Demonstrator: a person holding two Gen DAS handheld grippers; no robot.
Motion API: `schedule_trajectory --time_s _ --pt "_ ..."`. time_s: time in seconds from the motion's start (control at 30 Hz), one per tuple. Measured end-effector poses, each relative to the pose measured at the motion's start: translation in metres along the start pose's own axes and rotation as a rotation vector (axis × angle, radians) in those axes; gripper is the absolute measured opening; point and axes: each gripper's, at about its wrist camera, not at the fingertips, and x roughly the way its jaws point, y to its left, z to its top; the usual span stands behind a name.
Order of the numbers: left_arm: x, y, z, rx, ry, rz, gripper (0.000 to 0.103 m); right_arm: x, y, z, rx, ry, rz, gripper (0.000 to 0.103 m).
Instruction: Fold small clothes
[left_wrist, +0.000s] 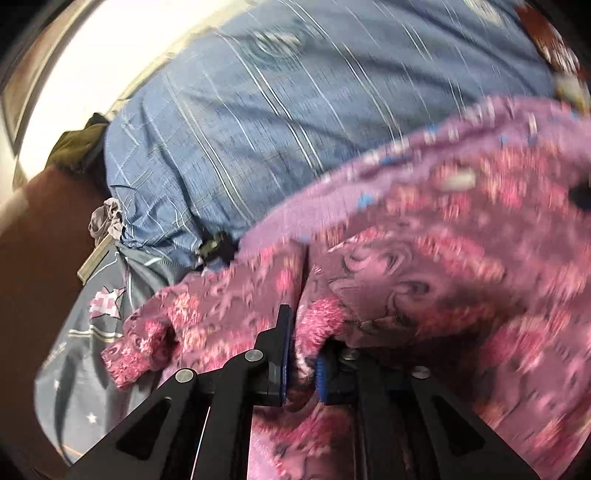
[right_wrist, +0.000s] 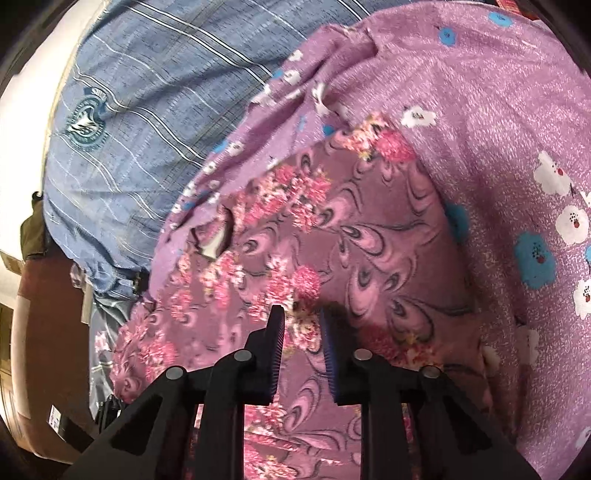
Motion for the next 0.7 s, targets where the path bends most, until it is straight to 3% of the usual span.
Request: schedule_trajectory --time_s 0.07,0.13,0.23,0.33,0.4,0.53,0.63,0.7 --pt "0.015 -0.005 -0.005 0.042 0.055 0.004 0.026 0.0 -0.001 0.001 0.005 0.002 0.002 0.016" --pt "0.021 -0.003 -0.006 0.074 0.073 0.024 0.045 0.0 -0.001 0.002 0.007 0.001 0.0 0.016" --pt "0.015 0.014 -0.001 0.007 0.056 -0.026 0.053 -0.005 0.008 -0.001 -0.028 -0.037 -0.013 0.023" --pt "0.007 0.047 0.005 -0.139 0.027 -0.165 0.053 -0.009 0.025 -0.005 -0.1 -0.072 0.032 0.023" --pt "0.003 0.068 0.005 -0.22 -0.008 -0.198 0.056 -0.008 0.04 -0.011 -0.149 -0.073 0.099 0.023" --pt "0.006 0.114 -0.006 -0.394 -0.031 -0.162 0.06 0.004 0.072 -0.027 -0.277 -0.043 0.173 0.023" --pt "0.019 0.144 -0.026 -0.558 0.032 -0.085 0.059 0.021 0.093 -0.043 -0.366 0.012 0.173 0.024" --pt "0.028 0.165 -0.043 -0.683 0.087 -0.074 0.058 0.037 0.098 -0.051 -0.399 0.067 0.135 0.024"
